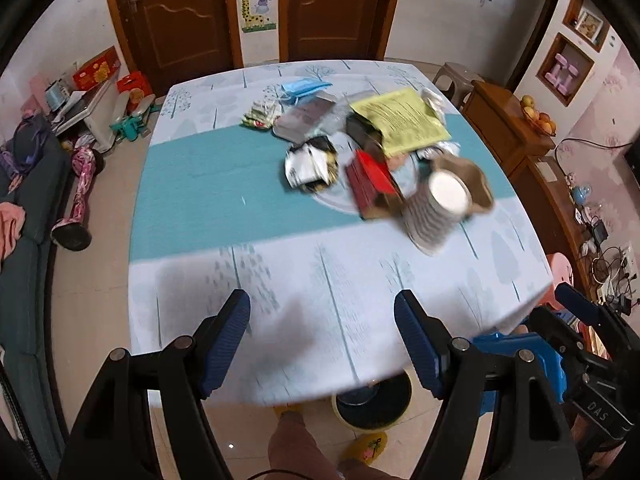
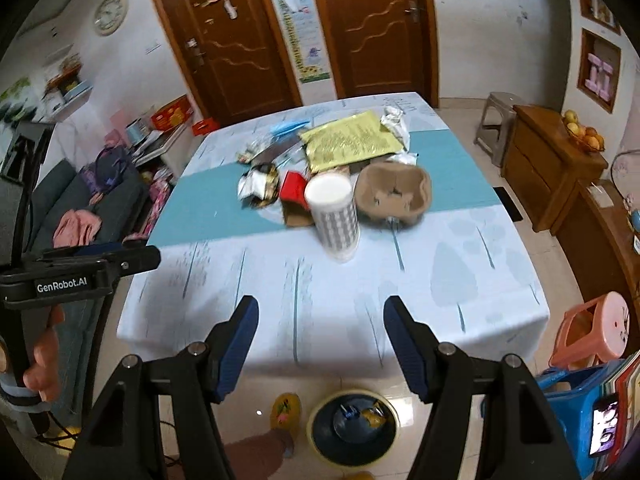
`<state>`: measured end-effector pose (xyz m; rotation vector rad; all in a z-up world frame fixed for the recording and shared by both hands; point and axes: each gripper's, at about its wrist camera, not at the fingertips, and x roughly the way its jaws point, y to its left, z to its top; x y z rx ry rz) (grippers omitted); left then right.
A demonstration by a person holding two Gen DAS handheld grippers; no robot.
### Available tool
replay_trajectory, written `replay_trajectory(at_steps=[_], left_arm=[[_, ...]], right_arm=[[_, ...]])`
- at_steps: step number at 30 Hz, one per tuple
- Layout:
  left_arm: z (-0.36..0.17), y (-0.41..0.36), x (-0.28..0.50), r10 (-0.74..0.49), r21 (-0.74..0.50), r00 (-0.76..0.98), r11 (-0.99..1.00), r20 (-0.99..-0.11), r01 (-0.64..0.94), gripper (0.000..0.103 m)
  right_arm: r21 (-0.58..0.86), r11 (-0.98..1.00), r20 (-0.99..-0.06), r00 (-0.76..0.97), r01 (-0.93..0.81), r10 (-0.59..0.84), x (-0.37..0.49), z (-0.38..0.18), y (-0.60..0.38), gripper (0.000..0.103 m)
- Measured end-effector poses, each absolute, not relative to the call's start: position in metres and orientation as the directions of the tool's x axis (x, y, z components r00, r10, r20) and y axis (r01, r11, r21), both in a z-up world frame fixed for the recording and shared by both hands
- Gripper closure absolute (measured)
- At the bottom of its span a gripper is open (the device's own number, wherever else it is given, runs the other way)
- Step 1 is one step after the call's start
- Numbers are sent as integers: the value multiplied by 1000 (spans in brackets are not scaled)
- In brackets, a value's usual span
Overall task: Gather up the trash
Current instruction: 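Grasp the foil wrapper with the left gripper while the right gripper grasps the checkered cup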
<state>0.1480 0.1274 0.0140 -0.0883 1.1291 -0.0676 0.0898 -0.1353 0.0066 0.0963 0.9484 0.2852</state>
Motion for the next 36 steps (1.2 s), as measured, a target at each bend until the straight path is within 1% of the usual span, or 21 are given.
replay_trajectory(at_steps=[4,8,9,12,17,18,19,20,26,30,32,34,36], left_arm=[[4,147,200,-130,-120,396,992,-909,50,30],[-14,158,249,-154,-133,351,988,-924,83,30],[-22,161,265,-164,-142,327,986,-931,91,30],[-44,165,299,-193,-170,262,979,-946,108,30],[-75,165,343,-223,-198,186,970,-957,142,30],[-82,164,351,-232,-208,172,967,-957,147,30],[-86,163,358,-239,-215,161,965,-958,153,30],[-93,161,365,-240,-216,147,963,-960,160,30],[-119,145,390,-231,-205,107,956,-967,212,30],[-131,137,399,-260,-234,95,947,-961,221,30],[-133,134,400,-267,-239,101,944,-958,227,31],[-134,131,401,-293,-262,105,936,-950,237,44],[-134,127,400,-310,-276,108,929,-945,248,48]], right_arm=[[191,971,-802,548,-142,238,130,-5,-119,38],[171,982,-832,522,-77,186,174,-28,-103,38],[161,985,-839,517,-66,172,182,-35,-101,39],[133,991,-861,492,-21,126,204,-54,-94,46],[118,993,-871,483,31,88,223,-73,-88,47],[116,993,-872,483,36,85,224,-74,-88,50],[117,992,-871,483,41,83,226,-76,-86,57],[116,992,-873,482,49,79,227,-78,-85,60],[113,989,-864,501,95,51,227,-77,-79,59],[92,991,-865,501,100,30,228,-80,-73,51],[76,992,-866,500,102,14,229,-82,-70,50],[63,992,-862,506,109,-1,229,-83,-67,50],[61,991,-856,516,118,-9,228,-84,-67,50]])
